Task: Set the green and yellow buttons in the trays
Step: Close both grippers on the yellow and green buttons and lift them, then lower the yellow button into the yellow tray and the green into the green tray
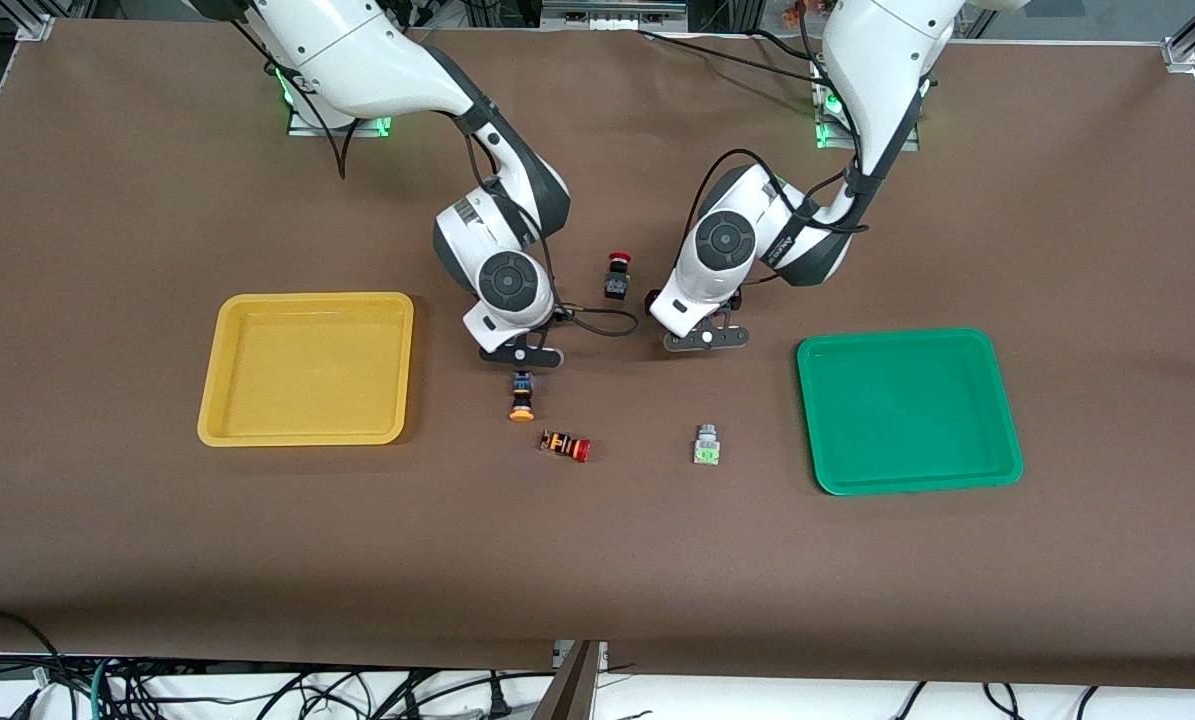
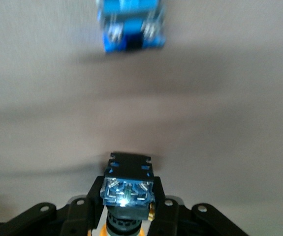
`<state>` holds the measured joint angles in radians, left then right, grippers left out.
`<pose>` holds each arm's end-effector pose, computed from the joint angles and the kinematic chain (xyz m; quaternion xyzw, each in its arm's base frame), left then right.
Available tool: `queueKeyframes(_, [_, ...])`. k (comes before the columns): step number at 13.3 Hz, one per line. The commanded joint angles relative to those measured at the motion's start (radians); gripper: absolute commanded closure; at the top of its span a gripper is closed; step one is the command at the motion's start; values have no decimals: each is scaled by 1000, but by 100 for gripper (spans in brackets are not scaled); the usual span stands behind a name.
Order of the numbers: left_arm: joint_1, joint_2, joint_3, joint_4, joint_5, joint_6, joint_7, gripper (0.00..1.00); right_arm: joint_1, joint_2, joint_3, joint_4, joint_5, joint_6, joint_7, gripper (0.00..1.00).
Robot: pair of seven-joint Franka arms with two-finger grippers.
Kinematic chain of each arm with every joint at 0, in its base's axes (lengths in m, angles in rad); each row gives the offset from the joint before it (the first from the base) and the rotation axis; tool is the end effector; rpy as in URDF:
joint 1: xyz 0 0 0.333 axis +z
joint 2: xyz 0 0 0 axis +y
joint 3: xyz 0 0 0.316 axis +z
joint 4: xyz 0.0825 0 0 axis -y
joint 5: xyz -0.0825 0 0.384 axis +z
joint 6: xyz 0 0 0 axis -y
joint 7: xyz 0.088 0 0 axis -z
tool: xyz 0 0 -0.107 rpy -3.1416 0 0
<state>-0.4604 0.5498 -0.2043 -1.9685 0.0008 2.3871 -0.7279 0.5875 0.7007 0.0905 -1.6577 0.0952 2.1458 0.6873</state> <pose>0.4746 -0.3695 0.1845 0.9958 0.0426 -0.0804 0.0026 0.5151 0.4130 0.1862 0.9913 -0.0420 -0.1238 0.0143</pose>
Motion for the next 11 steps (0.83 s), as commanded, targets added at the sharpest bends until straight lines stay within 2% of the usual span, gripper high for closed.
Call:
queueKeyframes(1, [-12,4,9,-6,67,20,-18,60,-122,-72,-2,-1,9,-91,-183,100])
queueKeyframes(2, [-11,4,11,-6,68,20,-16,74,-171,-82,-15,2,2,-130,-271,100])
queueKeyframes(4, [-9,2,9,-3,68,17,-11,91,-215,-108,-92,2,-3,-181,-452,100])
queueKeyframes(5, [-6,-2,9,-1,68,9,-8,93,-215,-110,-151,-2,-5,-193,-516,100])
queueKeyframes(8, [26,-53,19,8,70,-73,-2,93,-216,-103,-276,-22,-5,-204,-668,98])
queueKeyframes(10, [99,-114,23,22,79,-138,100,93,-227,-92,-343,-62,-5,-189,-750,97])
queueKeyframes(11, [162,-129,22,45,84,-175,199,93,-245,-87,-356,-82,-5,-173,-753,96])
